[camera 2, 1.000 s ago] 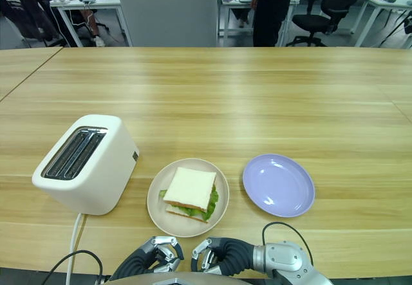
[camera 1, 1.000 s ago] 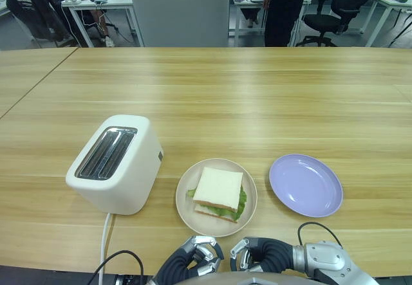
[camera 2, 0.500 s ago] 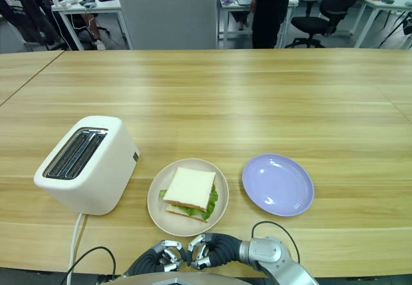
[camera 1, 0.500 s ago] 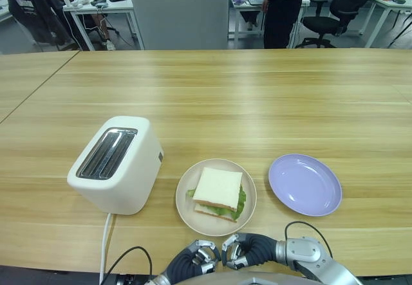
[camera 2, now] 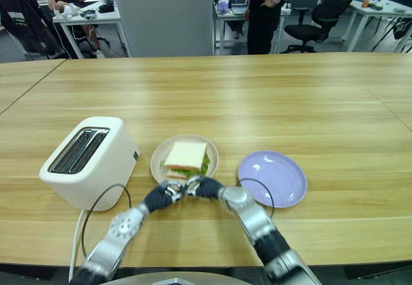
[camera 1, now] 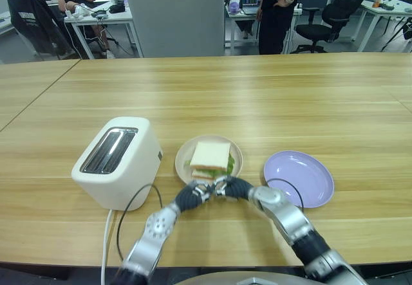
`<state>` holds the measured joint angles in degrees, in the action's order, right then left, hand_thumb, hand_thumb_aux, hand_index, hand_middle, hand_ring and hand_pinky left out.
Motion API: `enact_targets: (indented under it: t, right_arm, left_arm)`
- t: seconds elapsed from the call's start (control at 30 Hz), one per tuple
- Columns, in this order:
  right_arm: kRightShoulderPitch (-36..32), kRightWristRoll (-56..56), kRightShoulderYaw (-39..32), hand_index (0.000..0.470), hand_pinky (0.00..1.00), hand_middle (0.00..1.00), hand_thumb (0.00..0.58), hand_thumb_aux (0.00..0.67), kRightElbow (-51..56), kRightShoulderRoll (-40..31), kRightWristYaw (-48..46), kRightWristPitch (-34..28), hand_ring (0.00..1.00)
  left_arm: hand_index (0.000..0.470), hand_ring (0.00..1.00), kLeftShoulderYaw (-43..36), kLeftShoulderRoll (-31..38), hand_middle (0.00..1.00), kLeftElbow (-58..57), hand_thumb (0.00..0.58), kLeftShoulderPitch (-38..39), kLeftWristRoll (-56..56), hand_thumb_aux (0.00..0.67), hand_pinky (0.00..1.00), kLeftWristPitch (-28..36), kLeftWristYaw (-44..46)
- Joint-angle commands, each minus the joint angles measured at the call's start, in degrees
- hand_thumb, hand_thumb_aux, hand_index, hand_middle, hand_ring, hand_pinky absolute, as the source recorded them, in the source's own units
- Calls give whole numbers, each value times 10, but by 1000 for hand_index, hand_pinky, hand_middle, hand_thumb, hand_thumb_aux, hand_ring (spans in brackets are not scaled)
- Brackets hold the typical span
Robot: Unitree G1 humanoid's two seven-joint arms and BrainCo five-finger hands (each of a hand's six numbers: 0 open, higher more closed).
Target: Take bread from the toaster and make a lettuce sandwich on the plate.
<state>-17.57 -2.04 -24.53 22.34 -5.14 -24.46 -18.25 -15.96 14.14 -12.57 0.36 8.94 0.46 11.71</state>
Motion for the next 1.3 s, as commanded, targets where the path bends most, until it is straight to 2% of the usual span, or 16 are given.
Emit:
enact_targets:
  t: [0.03,0.37,0.53,0.63,0.67,0.7,0.73,0.77,0.8,0.83,0.9,0.97,1.0,1.03,1.07,1.3]
  right_arm:
    - [-73,-26,29,460,1000,1000,580,670,211,34,63,49,1000]
    - [-187,-47,88,460,1000,1000,580,670,432,70,119,192,1000]
    - [-175,-45,103,460,1000,1000,580,670,411,69,109,213,1000]
    - [-108,-34,108,460,1000,1000,580,670,280,48,87,214,1000]
    - [-60,-24,109,460,1000,1000,580,670,192,37,73,201,1000]
    - [-7,-12,108,460,1000,1000,580,670,99,25,57,186,1000]
    - [47,-1,106,460,937,937,580,670,8,12,44,170,937]
    - [107,4,103,370,796,796,558,539,-85,-6,34,149,796]
    - [162,20,100,164,322,322,340,239,-163,-22,20,121,322]
    - [218,42,100,7,75,75,18,11,-236,-39,5,82,75]
    - [300,82,102,0,0,0,0,0,-340,-68,-17,6,0]
    - [353,122,113,0,0,0,0,0,-408,-84,-27,-36,0]
    - [371,146,121,0,0,0,0,0,-438,-88,-32,-53,0]
    - [384,167,128,0,0,0,0,0,-463,-87,-32,-67,0]
    - [391,177,132,0,0,0,0,0,-482,-89,-34,-64,0]
    - [398,129,155,0,0,0,0,0,-494,-83,-2,103,0]
  left_arm:
    - [460,1000,-6,-23,1000,-156,580,-84,42,670,1000,-25,-47]
    - [460,1000,16,-49,1000,-369,580,-208,57,670,1000,-130,-97]
    - [460,1000,16,-53,1000,-320,580,-177,53,670,1000,-144,-94]
    - [447,1000,18,-62,1000,-188,580,-98,19,652,1000,-141,-63]
    - [285,1000,13,-64,1000,-129,496,-59,12,415,1000,-136,-54]
    - [195,1000,10,-66,1000,-70,387,-20,5,284,1000,-128,-50]
    - [0,1000,5,-68,1000,-14,0,21,1,0,1000,-119,-45]
    - [0,1000,-3,-69,1000,46,0,68,-3,0,1000,-110,-42]
    - [0,1000,-11,-71,1000,97,0,113,-5,0,1000,-106,-42]
    - [0,1000,-20,-73,1000,145,0,158,-5,0,1000,-110,-45]
    - [0,1000,-36,-75,1000,213,0,231,-9,0,1000,-115,-48]
    - [0,286,-49,-75,286,257,0,283,2,0,286,-128,-58]
    - [0,145,-54,-76,145,277,0,303,4,0,145,-134,-61]
    - [0,145,-57,-76,145,294,0,318,1,0,145,-139,-63]
    - [0,0,-58,-77,0,309,0,328,-1,0,0,-143,-66]
    - [0,0,-30,-95,0,351,0,338,-25,0,0,-190,-92]
